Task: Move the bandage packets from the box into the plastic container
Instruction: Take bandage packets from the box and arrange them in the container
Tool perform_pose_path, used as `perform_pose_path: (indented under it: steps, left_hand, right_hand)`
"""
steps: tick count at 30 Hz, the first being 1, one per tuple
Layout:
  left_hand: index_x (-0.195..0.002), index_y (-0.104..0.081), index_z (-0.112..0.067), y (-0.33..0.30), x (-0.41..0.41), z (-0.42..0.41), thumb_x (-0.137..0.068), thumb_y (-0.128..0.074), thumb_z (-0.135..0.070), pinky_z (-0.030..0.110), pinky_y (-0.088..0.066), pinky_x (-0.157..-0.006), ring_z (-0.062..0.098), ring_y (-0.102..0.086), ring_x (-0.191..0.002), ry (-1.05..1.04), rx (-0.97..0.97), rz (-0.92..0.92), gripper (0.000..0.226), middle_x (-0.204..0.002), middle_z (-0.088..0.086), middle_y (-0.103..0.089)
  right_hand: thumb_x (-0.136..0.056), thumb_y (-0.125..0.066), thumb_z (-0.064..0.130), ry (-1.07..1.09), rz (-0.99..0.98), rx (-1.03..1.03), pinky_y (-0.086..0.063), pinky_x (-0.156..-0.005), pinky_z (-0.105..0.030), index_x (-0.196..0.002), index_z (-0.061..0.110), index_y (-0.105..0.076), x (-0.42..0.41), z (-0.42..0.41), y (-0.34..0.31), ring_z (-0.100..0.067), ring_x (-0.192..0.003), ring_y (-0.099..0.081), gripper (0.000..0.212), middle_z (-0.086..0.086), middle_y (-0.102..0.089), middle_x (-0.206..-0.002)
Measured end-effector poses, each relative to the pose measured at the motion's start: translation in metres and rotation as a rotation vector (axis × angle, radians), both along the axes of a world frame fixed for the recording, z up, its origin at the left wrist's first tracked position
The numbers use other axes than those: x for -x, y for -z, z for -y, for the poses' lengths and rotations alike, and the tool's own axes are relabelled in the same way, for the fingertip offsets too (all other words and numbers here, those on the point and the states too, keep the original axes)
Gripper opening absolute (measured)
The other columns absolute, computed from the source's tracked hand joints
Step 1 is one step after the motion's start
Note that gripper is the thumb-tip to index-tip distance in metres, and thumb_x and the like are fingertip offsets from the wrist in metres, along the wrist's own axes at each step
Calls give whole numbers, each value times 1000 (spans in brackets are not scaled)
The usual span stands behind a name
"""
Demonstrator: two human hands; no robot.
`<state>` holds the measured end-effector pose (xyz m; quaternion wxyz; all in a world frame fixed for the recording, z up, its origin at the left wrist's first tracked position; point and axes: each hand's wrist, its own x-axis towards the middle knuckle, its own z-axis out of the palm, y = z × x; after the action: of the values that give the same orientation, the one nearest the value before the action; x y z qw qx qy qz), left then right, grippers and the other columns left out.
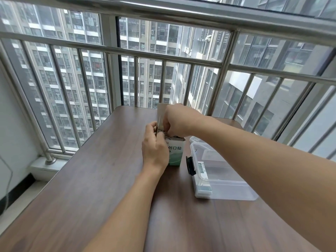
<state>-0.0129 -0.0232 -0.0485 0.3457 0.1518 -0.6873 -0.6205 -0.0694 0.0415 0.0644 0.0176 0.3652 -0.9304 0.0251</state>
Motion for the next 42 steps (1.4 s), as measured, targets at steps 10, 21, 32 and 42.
perform_pose_path:
  steps: [10, 21, 32, 42]
  left_hand:
    - [-116, -56, -24, -1, 0, 3, -81, -39, -29, 41, -49, -78, 24, -60, -96, -51, 0, 13, 39, -102, 1, -67]
    - [-117, -55, -25, -1, 0, 3, -81, -45, -32, 43, -52, -84, 19, -62, -96, -59, 26, 19, 38, -105, -4, -66]
    - [-133, -48, -27, 3, 1, 8, -83, -58, -39, 46, -50, -98, 17, -57, -115, -68, 71, -39, 53, -122, -3, -59]
    - [-128, -55, -9, -15, -9, 1, -88, -48, -35, 43, -46, -100, 22, -54, -118, -201, 283, -359, 48, -123, 3, -57]
  right_hand:
    - [-83, -83, 22, 17, 34, 236, -60, -78, -36, -85, 18, -81, 2, -17, -27, -17, -81, -70, 6, 6, -70, -79]
    - [-93, -73, 23, -22, 9, 339, -60, -78, -42, -86, 9, -76, -2, -35, -20, -22, -75, -70, 16, -4, -73, -80]
    - [-96, -69, 24, -99, -132, 417, -59, -77, -32, -89, 13, -75, -10, -45, -46, -16, -80, -66, 15, 8, -66, -84]
    - [-96, -66, 10, -6, 244, 888, -63, -64, -26, -88, 1, -71, -10, -104, -50, -23, -82, -75, 13, -10, -75, -92]
